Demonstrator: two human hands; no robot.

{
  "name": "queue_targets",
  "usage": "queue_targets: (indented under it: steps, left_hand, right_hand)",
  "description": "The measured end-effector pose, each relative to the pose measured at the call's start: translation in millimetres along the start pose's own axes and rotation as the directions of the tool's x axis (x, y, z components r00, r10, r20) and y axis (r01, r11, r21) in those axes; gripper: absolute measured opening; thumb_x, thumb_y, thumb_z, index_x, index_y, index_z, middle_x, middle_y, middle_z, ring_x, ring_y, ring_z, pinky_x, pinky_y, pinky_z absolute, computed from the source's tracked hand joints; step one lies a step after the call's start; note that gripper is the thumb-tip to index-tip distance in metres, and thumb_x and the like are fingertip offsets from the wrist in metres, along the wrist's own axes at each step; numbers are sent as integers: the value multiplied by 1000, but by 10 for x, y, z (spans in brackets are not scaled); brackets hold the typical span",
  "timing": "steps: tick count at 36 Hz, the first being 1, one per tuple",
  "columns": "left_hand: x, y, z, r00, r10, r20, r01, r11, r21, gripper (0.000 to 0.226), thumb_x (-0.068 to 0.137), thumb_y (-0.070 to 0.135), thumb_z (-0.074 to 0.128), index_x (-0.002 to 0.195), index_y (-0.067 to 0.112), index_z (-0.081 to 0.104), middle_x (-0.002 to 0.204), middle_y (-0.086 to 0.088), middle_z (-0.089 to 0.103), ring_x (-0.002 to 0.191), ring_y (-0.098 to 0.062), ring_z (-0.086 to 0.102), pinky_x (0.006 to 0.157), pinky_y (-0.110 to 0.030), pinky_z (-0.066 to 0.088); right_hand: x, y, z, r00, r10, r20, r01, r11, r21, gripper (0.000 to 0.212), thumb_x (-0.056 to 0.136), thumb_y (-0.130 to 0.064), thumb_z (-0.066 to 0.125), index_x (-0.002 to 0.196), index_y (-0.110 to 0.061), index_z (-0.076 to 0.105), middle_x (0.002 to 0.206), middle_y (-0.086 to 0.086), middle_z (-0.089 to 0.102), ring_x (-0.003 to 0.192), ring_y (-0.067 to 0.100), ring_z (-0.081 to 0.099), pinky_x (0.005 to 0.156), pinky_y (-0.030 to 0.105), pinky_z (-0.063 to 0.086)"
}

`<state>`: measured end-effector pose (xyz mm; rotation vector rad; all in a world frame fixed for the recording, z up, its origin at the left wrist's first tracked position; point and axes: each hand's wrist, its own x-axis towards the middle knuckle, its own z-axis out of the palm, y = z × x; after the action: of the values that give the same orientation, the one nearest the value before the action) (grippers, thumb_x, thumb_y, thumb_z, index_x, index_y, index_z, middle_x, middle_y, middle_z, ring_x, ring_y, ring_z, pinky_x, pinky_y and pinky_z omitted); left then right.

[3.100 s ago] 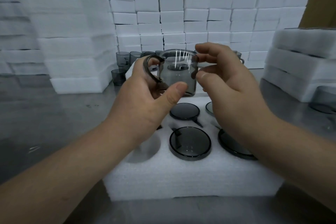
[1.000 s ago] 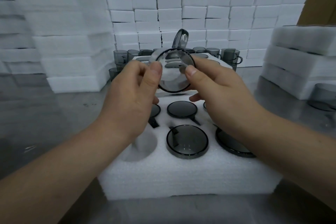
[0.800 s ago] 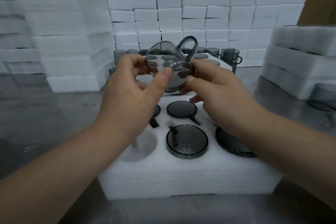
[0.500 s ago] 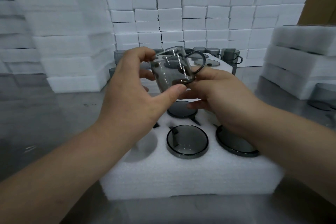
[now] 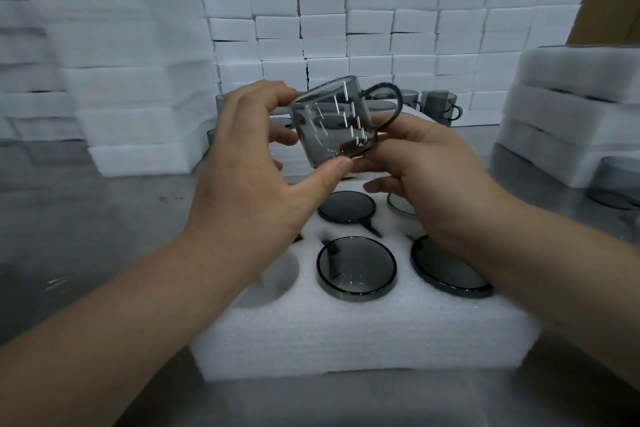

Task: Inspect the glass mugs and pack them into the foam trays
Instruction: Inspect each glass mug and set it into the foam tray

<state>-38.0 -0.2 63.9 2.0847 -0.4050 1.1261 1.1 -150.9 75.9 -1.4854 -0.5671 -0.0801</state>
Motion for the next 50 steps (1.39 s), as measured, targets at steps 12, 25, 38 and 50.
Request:
queue_targets:
  steps: [12, 25, 38, 50]
  left_hand:
    - [0, -57, 28, 991, -96, 92, 102, 993, -63, 72, 74, 50, 54, 131, 55, 10, 110, 44, 44, 88, 12, 58, 66, -18, 47]
    - [19, -36, 33, 968, -205, 143, 231, 952, -200, 50, 57, 50, 68, 97, 53, 38, 99, 41, 57, 80, 9, 63, 69, -25, 48]
    - [44, -88, 63, 957, -216, 195, 269, 912, -311, 52, 69, 17, 77, 99, 41, 42, 97, 31, 62, 74, 3, 65, 70, -22, 47]
    - [57, -20, 20, 955, -110, 276, 172, 963, -209, 62, 57, 37, 70, 101, 64, 35, 117, 29, 52, 97, -1, 60, 75, -21, 48]
  right_hand:
    - [-39, -46, -13, 984, -145, -108, 145, 989, -3, 33, 86, -4, 56, 90, -35, 66, 69, -16, 63, 68, -1, 59, 54, 12, 45]
    - [-112, -68, 33, 941, -337, -45, 322, 925, -200, 48, 82, 9, 53, 86, -37, 65, 85, -7, 56, 73, -4, 52, 73, 15, 45]
    - [-141, -72, 53, 936, -351, -34, 335, 916, -218, 29, 80, -4, 59, 78, -32, 66, 77, -11, 58, 71, -3, 53, 71, 13, 43]
    - [-68, 4, 41, 980, -199, 0, 195, 958, -210, 36, 66, -37, 62, 101, -36, 52, 85, -21, 65, 82, -7, 62, 71, 14, 49]
